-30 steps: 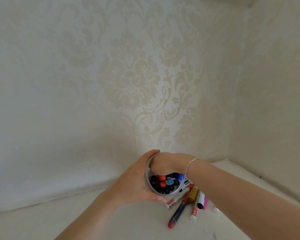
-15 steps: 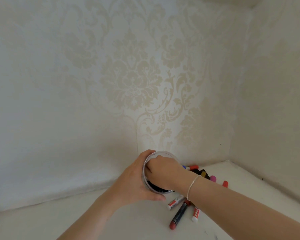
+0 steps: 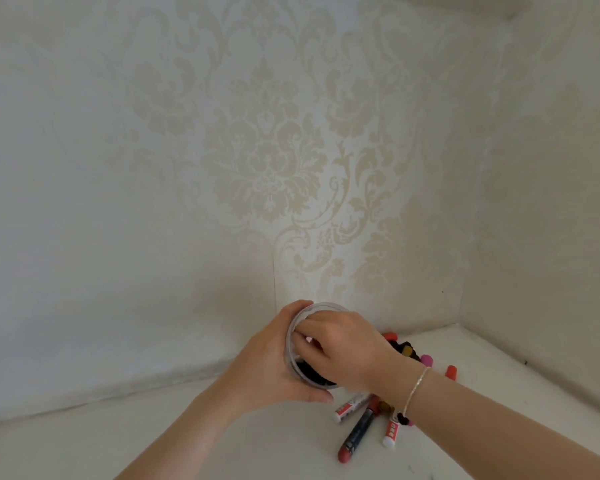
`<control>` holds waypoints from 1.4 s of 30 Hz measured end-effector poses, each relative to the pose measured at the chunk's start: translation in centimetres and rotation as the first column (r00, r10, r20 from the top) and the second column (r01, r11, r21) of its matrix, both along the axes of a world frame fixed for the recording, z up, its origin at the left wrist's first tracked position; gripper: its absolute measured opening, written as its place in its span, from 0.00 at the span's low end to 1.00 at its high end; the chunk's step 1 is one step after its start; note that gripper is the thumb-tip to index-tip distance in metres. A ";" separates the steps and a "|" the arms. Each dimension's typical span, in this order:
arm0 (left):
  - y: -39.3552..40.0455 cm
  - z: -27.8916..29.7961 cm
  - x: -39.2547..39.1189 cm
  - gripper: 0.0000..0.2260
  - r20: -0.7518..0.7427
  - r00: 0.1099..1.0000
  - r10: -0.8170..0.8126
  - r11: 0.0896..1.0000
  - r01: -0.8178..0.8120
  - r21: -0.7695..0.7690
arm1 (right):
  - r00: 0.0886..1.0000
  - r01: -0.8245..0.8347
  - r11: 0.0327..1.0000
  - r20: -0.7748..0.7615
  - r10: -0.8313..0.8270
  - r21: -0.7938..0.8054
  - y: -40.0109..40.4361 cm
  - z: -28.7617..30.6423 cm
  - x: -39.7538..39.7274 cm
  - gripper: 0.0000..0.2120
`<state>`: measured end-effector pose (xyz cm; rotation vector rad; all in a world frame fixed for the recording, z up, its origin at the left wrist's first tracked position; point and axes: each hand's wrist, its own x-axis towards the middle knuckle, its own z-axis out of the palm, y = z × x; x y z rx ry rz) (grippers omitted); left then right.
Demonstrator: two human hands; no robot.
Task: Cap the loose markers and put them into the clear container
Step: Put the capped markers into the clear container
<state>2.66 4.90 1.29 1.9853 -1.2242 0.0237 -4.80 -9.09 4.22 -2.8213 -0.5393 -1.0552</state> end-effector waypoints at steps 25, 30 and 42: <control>0.2 0.0 0.1 0.49 0.089 0.995 0.050 0.998 -0.053 0.030 | 0.595 0.371 0.858 -0.618 -0.513 -0.354 -10.7 -3.8 -1.3 0.11; 0.0 0.0 0.1 0.48 0.075 0.996 0.053 0.998 -0.055 0.029 | 0.746 0.437 0.896 -0.527 -0.407 -0.074 -11.1 -1.0 -1.6 0.07; 0.0 0.5 -0.5 0.47 0.037 0.997 0.063 0.998 -0.064 0.020 | 0.958 -0.268 0.769 0.073 0.279 0.580 -0.4 3.4 -3.2 0.36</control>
